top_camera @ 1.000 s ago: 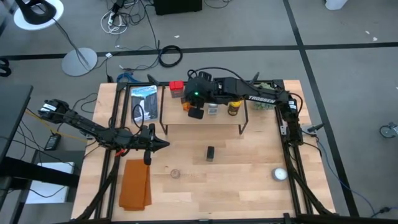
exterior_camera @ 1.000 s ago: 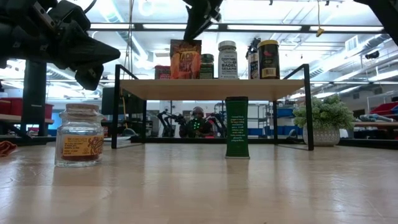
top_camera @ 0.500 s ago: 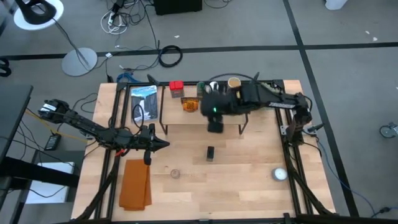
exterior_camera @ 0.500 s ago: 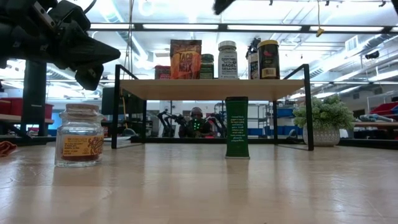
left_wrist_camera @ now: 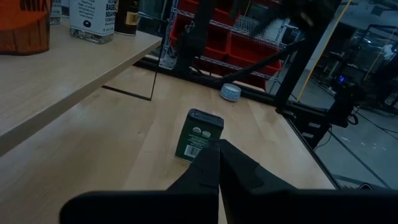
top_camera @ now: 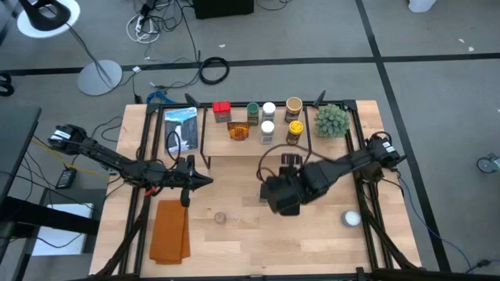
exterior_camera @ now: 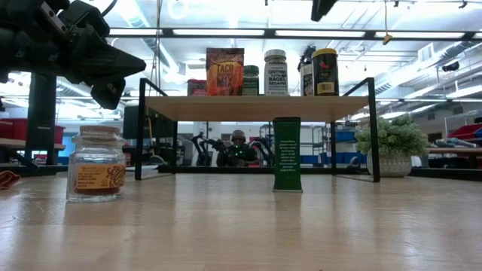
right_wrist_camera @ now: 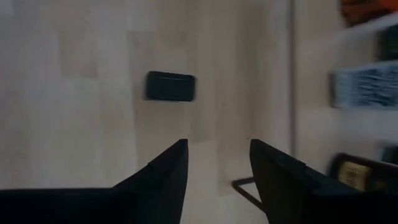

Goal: Shelf spices
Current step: Put the black seasoning can on the shelf

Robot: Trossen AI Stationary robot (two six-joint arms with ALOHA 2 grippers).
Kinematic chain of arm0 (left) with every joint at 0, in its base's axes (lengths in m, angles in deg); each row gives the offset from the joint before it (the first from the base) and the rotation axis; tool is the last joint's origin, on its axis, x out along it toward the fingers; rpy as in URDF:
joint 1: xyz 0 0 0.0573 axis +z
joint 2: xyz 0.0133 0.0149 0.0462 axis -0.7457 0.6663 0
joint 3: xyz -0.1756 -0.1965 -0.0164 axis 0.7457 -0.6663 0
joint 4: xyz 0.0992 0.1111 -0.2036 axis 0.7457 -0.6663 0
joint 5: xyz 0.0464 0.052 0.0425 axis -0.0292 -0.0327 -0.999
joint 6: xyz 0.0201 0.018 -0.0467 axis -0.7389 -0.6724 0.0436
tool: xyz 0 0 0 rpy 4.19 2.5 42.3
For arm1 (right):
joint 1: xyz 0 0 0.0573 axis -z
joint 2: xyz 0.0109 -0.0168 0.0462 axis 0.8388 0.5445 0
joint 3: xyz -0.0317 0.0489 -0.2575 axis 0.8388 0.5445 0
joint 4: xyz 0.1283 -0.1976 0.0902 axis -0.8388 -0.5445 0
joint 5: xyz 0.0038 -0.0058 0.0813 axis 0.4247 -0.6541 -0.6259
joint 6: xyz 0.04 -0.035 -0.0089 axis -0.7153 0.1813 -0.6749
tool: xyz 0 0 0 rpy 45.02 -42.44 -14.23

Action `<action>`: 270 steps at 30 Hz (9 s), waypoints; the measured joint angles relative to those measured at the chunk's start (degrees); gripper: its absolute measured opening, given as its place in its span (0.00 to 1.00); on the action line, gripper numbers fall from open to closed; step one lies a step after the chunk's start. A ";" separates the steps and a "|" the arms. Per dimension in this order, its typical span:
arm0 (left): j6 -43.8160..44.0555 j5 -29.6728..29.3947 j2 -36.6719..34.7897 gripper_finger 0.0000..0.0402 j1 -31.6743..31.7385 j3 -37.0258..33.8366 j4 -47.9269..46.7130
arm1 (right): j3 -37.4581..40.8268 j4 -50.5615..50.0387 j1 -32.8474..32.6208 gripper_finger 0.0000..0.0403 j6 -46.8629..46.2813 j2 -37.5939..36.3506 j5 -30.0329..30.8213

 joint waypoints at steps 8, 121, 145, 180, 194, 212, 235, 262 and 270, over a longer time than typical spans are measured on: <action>-0.01 0.01 0.00 0.01 0.01 0.00 -0.02 | 8.08 10.44 -2.61 0.38 2.71 0.04 0.24; -1.15 0.73 0.00 0.01 -0.03 0.02 2.54 | 12.24 25.85 11.62 0.30 10.02 7.43 -17.49; 7.92 0.65 -0.02 0.64 -0.07 0.04 3.91 | 12.24 29.41 12.10 0.31 -5.75 7.43 -23.06; -1.61 -56.34 35.89 0.69 -23.06 42.55 -44.32 | 12.21 27.72 12.53 0.31 -13.60 3.06 -20.35; -6.80 -52.68 44.50 0.69 -22.08 50.03 -39.40 | 12.15 33.77 15.34 0.31 -12.09 0.81 -20.88; -4.48 -53.14 44.46 0.79 -16.79 50.01 -36.07 | 12.24 34.77 16.37 0.31 -12.60 0.37 -20.77; -3.08 -50.26 44.46 0.91 -14.33 49.99 -34.19 | 12.24 37.11 16.54 0.31 -16.07 -0.11 -21.42; -8.83 -55.63 44.44 0.91 -14.30 51.87 -39.90 | 12.24 41.34 15.97 0.31 -17.44 -1.71 -24.32; -8.59 -56.84 44.44 0.91 -14.52 51.87 -40.98 | 12.21 38.96 16.06 0.31 -18.92 -1.75 -20.31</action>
